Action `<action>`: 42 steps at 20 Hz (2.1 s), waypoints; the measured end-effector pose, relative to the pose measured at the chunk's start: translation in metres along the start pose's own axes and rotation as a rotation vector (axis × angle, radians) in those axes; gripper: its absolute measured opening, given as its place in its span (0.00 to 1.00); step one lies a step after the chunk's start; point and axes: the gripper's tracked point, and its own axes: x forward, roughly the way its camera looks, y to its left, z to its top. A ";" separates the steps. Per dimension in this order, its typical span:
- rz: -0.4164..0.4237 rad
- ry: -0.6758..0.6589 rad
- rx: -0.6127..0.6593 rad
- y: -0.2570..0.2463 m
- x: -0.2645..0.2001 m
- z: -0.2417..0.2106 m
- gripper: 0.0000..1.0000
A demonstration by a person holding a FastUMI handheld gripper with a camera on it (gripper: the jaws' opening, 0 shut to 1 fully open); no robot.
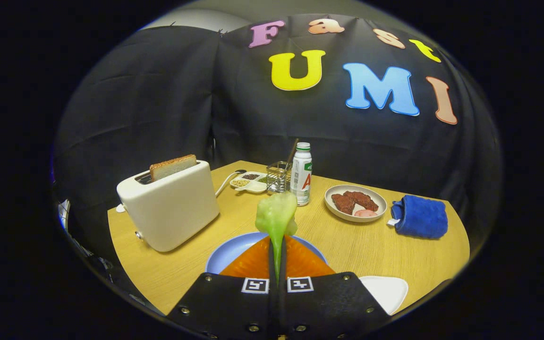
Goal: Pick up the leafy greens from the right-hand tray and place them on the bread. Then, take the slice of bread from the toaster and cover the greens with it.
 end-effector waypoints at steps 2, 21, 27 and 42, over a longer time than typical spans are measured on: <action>0.005 0.016 0.002 0.009 0.011 -0.006 0.00; -0.023 0.135 0.088 0.016 0.046 -0.042 0.15; -0.042 0.145 0.067 0.011 0.042 -0.045 0.76; -0.097 -0.038 0.049 0.034 0.035 0.024 0.93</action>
